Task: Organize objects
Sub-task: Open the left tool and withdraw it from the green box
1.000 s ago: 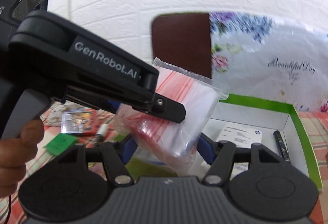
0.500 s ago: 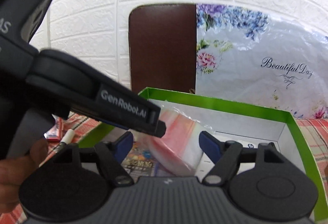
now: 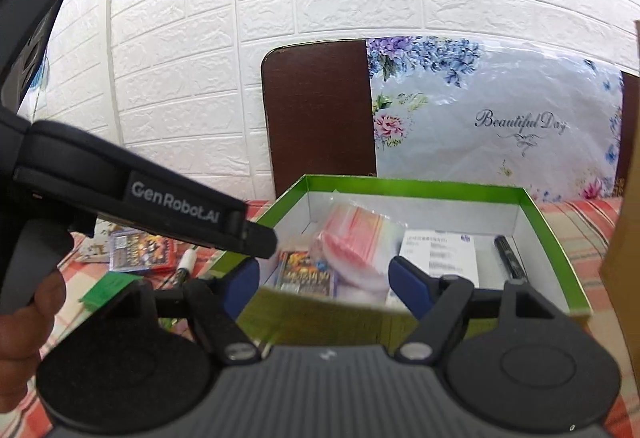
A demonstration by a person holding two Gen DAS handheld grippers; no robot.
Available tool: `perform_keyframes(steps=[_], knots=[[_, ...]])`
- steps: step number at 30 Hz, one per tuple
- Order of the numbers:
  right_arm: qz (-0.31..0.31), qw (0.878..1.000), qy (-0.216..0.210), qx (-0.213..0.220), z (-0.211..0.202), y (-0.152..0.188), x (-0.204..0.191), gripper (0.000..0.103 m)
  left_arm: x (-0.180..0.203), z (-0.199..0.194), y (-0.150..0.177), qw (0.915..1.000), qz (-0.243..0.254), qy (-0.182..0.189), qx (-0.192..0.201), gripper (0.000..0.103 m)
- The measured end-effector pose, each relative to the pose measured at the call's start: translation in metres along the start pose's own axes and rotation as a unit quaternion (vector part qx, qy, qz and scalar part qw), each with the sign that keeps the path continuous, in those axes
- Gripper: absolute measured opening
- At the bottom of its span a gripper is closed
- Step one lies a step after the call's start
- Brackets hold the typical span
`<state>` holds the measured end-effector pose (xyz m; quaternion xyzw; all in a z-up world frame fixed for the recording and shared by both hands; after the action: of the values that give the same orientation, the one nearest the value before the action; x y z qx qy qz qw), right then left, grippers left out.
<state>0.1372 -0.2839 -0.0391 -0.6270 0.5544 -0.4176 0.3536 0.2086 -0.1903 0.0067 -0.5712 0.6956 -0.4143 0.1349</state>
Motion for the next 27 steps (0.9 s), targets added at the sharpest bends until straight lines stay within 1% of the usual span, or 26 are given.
perform_keyframes(steps=[8, 12, 16, 20, 27], knots=[[0.011, 1.0, -0.012, -0.014, -0.033, 0.017, -0.014, 0.074, -0.015, -0.024, 0.024, 0.9993, 0.007, -0.037, 0.006, 0.05], [0.013, 1.0, -0.017, -0.016, -0.042, 0.019, -0.02, 0.074, -0.023, -0.033, 0.034, 0.9983, 0.011, -0.055, 0.011, 0.05], [0.006, 1.0, -0.017, -0.011, -0.049, 0.016, -0.027, 0.074, -0.031, -0.041, 0.041, 0.9977, 0.01, -0.065, 0.014, 0.052], [0.0, 1.0, -0.019, -0.007, -0.054, 0.012, -0.037, 0.074, -0.041, -0.049, 0.044, 0.9967, 0.012, -0.077, 0.023, 0.056], [-0.025, 0.999, -0.037, -0.015, -0.05, 0.011, -0.059, 0.074, -0.067, -0.057, 0.051, 0.9948, 0.002, -0.099, 0.025, 0.056]])
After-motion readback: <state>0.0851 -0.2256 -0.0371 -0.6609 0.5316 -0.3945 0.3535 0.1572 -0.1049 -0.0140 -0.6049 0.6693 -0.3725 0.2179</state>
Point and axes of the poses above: each gripper's, at about its wrist camera, not at the fingertips, and z roughly the way its jaws point, x to its right, y to its underside, the point moved 8 cm from there along z, roughly the way its jaws point, and after that the axes turned 14 degrees about -z, right-handed, at the moved point
